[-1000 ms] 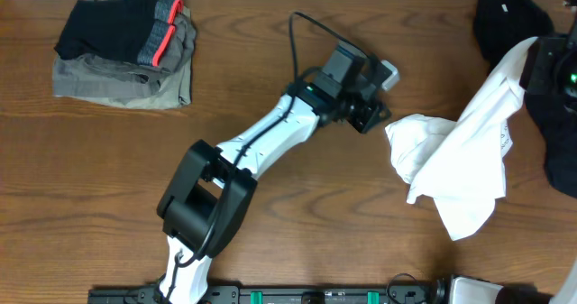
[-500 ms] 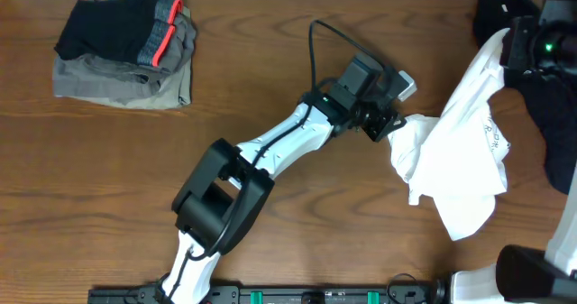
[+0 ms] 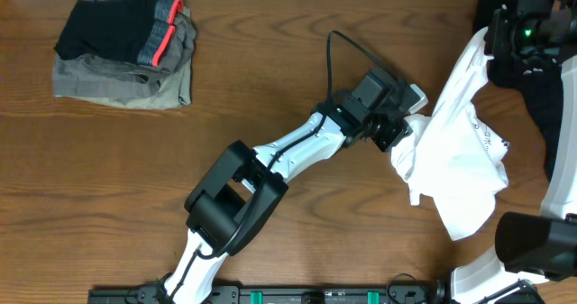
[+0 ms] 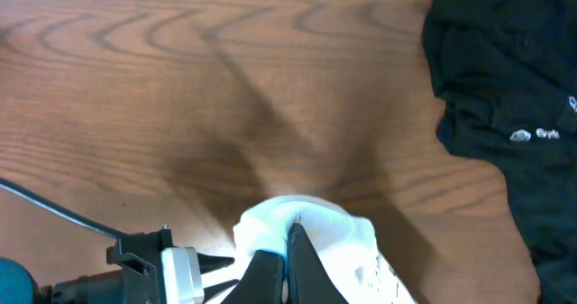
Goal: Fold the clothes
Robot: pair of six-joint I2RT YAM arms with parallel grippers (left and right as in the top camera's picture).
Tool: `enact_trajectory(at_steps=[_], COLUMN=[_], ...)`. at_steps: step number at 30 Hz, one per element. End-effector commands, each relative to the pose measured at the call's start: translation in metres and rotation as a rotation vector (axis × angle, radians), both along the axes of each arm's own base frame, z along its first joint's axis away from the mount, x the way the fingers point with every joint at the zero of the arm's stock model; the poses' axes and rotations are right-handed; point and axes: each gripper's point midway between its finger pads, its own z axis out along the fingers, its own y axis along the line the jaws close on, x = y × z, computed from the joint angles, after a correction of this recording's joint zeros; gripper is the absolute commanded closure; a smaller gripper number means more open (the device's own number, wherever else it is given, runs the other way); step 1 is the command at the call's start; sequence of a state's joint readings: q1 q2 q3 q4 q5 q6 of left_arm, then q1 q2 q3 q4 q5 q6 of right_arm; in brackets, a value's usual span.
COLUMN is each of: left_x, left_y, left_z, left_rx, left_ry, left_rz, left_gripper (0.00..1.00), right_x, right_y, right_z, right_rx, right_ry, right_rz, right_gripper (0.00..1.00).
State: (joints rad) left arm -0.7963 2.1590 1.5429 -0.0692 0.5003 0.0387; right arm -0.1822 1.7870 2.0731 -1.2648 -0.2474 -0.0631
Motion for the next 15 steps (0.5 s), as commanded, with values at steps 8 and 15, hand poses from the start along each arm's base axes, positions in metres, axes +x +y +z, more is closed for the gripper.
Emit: enact_trajectory(at_steps=[8,15], left_x=[0.025,0.025], left_y=[0.013,0.022], left_z=[-0.063,-0.072], left_rx=[0.125,0.157], left_ry=[-0.046,-0.016], left_rz=[0.102,0.112], left_gripper=[0.67,0.38], right_x=[0.004,0.004], right_y=[0.001,0.001], right_z=[0.006,0.006], right_rx=[0.006,0.006], right_ry=[-0.03,-0.031], right_rz=[0.019,0.019], right_gripper=[0.99,0.99])
